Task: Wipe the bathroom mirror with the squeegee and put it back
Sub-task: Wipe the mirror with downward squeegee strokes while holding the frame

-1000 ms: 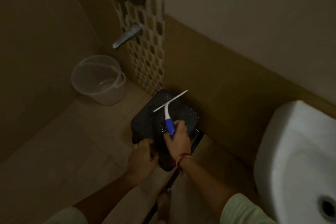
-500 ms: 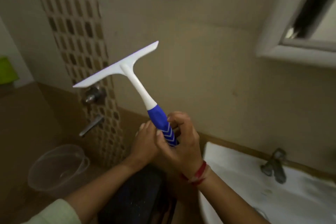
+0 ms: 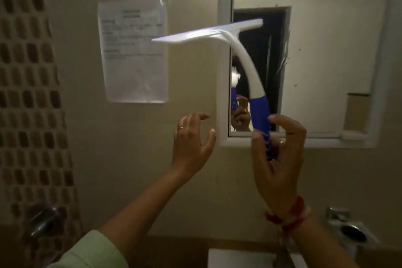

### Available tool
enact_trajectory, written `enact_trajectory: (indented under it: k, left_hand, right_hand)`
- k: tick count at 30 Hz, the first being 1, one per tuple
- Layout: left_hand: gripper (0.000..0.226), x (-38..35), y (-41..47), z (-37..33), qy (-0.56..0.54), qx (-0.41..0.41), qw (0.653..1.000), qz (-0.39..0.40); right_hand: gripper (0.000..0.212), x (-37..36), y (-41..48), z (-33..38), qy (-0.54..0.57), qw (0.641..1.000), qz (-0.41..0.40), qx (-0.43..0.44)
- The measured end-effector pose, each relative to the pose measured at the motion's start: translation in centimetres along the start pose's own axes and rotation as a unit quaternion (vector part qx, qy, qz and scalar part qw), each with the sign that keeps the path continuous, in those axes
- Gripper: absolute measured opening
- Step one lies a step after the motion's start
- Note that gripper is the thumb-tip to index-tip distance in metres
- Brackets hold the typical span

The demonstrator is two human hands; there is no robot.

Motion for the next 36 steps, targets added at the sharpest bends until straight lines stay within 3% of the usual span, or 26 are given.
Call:
enact_trajectory:
  k: [10, 14, 16, 23, 28, 36]
  left_hand:
    - [0.048, -0.2, 12.6, -2.3, 0.007, -0.065, 0.993, -0.101]
    - [0.055, -1.5, 16.8, -2.9, 0.01, -0.086, 0.99, -0.108]
    - [0.056, -2.4, 18.0, -2.8, 0.033, -0.09, 0.99, -0.101]
    - [0.053, -3.5, 18.6, -1.8, 0.071, -0.098, 0.983, -0.139]
    - [0.055, -3.1, 18.1, -1.8, 0.042, -0.11, 0.979, -0.167]
    - [0.049, -3.1, 18.0, -0.5, 0.009, -0.053, 0.979, -0.195]
  right_hand:
    - [0.032, 3.7, 9.9, 1.0, -0.037, 0.996, -0.085, 0.009]
    - [0.033, 3.2, 14.1, 1.5, 0.014, 0.995, -0.095, -0.029]
    - [0.042, 2.7, 16.0, 1.8, -0.04, 0.994, -0.104, -0.025]
    - [0.049, 1.5, 20.1, 1.5, -0.204, 0.968, -0.139, 0.037]
    - [0.047, 0.9, 21.5, 0.1, -0.23, 0.958, -0.165, 0.044]
    - [0.043, -1.0, 21.5, -1.2, -0.181, 0.966, -0.179, 0.047]
Point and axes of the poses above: each hand's wrist, its own y-axis towards the middle knuckle, its own x-axis out of the back of the hand, z = x × y, the point moved 8 cm from there along y, towards the middle knuckle, and after that the axes turned 11 degrees about -x, right-handed, at the moved point
